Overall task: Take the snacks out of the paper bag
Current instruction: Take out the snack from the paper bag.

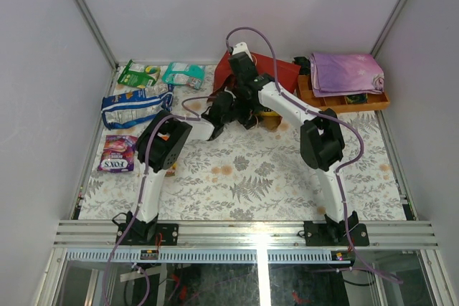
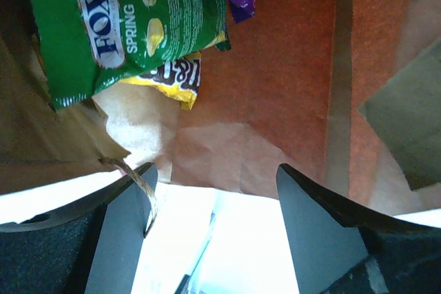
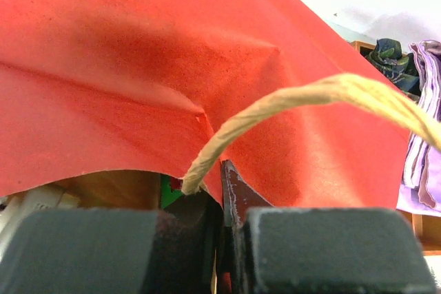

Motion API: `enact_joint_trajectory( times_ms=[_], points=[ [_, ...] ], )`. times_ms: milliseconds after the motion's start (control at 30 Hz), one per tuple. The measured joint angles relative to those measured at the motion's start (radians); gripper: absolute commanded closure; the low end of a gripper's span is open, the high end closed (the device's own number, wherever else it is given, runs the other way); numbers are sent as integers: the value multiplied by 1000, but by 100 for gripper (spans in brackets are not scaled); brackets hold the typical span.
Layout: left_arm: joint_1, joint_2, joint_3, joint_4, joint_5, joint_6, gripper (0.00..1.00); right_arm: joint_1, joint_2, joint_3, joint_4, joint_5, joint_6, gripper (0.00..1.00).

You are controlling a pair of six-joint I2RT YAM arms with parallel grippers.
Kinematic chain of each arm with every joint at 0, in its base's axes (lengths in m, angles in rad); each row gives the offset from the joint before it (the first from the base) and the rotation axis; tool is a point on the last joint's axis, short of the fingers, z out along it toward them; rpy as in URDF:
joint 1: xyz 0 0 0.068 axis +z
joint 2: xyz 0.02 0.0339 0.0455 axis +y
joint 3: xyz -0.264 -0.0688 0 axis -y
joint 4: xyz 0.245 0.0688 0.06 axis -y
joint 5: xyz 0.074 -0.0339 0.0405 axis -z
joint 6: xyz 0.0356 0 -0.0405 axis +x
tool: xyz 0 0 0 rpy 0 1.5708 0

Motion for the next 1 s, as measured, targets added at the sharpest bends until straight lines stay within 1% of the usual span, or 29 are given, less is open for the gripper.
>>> enact_joint_trajectory(
  times_ms=[100,267,333,433,567,700,800,867,933,1000],
  points=[
    [5,-45,-19,-64,18,3,27,-1,0,-4,0,0,-3,100],
    [-15,-225,-94,-248,-18,72,24,-3,-5,-4,0,-8,-3,100],
    [-25,-288,-102,-338,-74,128,23,-3,-8,-4,0,-11,-3,100],
    [-43,-337,-101,-457,-163,221,23,-3,-11,-5,0,-18,-2,100],
    [-56,-338,-81,-632,-282,347,24,-3,-13,-16,0,-19,-2,100],
    [-69,-309,-10,-809,-403,459,24,-3,-17,-22,0,-19,-2,100],
    [-77,-312,10,-869,-470,512,25,-3,-20,-22,0,-19,-2,100],
    [-79,-320,9,-885,-490,536,29,-3,-20,-22,0,-19,-2,100],
    [-82,-333,9,-877,-478,548,33,-3,-20,-22,0,-20,-2,100],
    [-84,-343,9,-850,-428,554,37,-3,-20,-22,0,-23,-2,100]
  ],
)
